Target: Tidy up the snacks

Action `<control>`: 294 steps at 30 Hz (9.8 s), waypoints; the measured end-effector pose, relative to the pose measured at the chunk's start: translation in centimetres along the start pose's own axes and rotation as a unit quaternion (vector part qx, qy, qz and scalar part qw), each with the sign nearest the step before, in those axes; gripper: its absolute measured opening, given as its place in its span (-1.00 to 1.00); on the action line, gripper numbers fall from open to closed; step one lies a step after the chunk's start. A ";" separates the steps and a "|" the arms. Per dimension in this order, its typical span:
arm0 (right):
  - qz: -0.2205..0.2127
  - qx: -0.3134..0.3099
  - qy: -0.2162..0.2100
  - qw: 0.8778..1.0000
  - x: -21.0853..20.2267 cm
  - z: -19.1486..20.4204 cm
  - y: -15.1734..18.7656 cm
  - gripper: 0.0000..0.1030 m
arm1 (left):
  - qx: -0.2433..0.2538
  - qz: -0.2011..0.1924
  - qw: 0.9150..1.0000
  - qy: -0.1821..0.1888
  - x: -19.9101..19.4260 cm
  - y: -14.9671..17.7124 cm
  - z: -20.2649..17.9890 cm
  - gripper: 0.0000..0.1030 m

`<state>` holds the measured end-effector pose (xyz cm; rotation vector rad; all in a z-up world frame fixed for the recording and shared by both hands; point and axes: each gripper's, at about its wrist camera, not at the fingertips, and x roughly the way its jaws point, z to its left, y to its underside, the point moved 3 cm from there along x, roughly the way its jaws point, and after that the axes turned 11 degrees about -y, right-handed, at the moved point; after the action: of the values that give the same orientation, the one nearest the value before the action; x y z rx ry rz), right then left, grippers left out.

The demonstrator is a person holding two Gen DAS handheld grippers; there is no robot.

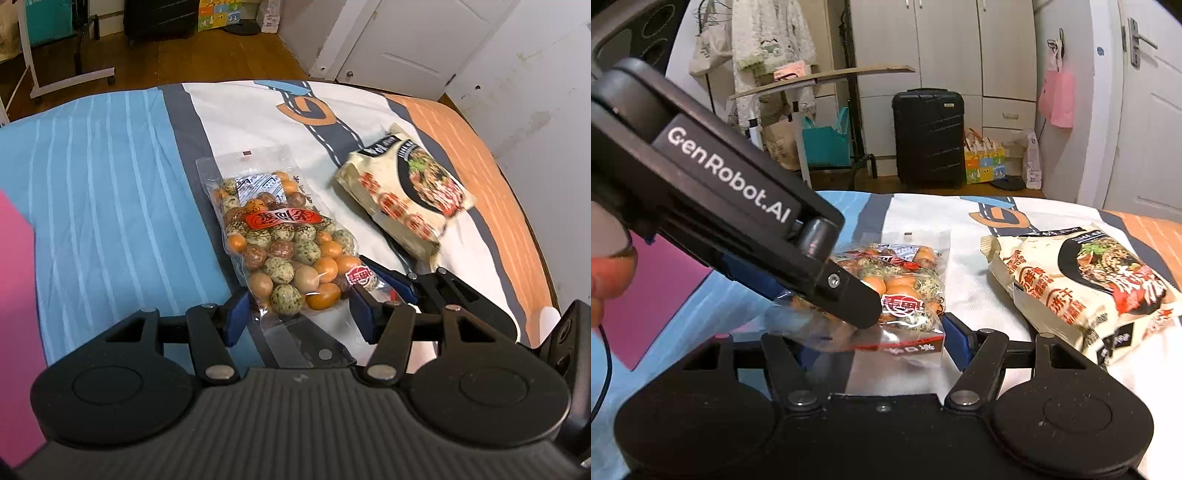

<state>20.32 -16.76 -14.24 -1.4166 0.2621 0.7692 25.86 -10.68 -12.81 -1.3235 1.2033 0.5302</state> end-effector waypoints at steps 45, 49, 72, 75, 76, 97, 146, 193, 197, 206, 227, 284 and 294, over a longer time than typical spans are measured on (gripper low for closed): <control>-0.023 -0.200 -0.183 0.962 -0.9 21.2 -6.7 0.27 | -0.149 -0.120 0.976 -0.105 -20.8 9.6 17.0 0.09; 0.011 -0.188 -0.223 0.957 2.7 22.8 -7.4 0.27 | -0.170 -0.109 0.970 -0.135 -19.6 9.6 20.6 0.09; 0.028 -0.131 -0.224 0.965 -2.5 17.7 -8.6 0.72 | -0.148 -0.105 0.956 -0.230 -19.6 9.6 20.3 0.28; 0.017 -0.131 -0.199 0.971 -5.4 15.0 -8.4 0.73 | -0.128 -0.109 0.962 -0.213 -20.7 9.2 17.6 0.32; 0.013 -0.129 -0.190 0.973 -6.4 14.0 -8.3 0.75 | -0.122 -0.110 0.965 -0.204 -20.8 9.0 16.8 0.33; 0.023 0.004 0.013 1.000 -12.4 -12.2 -6.2 0.96 | -0.033 -0.126 0.990 -0.051 -9.2 0.9 -2.0 0.60; 0.104 0.134 -0.076 0.982 -8.0 -11.9 -3.8 0.13 | -0.094 -0.035 0.992 0.074 0.3 1.7 -4.9 -0.06; 0.173 0.016 -0.236 0.956 5.0 21.9 -12.4 0.11 | -0.183 -0.107 0.969 -0.126 -17.5 6.6 26.6 0.00; 0.194 0.062 -0.260 0.944 7.2 22.8 -12.1 0.11 | -0.166 -0.103 0.964 -0.179 -16.7 6.5 27.6 0.01; 0.182 0.041 -0.236 0.954 9.3 24.3 -10.7 0.10 | -0.160 -0.108 0.961 -0.197 -14.1 6.2 29.5 0.02; 0.070 -0.072 -0.158 0.982 -1.7 22.0 -9.8 0.45 | -0.121 -0.171 0.946 -0.247 -19.6 9.8 24.0 0.41; 0.000 0.030 0.031 0.999 -19.4 16.3 -1.7 0.98 | -0.080 -0.206 0.935 -0.279 -26.5 20.0 7.2 1.00; -0.004 0.033 0.048 0.998 -20.3 16.3 -1.6 0.98 | -0.078 -0.209 0.932 -0.284 -26.7 20.2 7.3 1.00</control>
<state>1.93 -7.86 1.92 -1.3935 0.3521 0.6806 1.41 9.48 0.33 -1.3810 0.3919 0.6460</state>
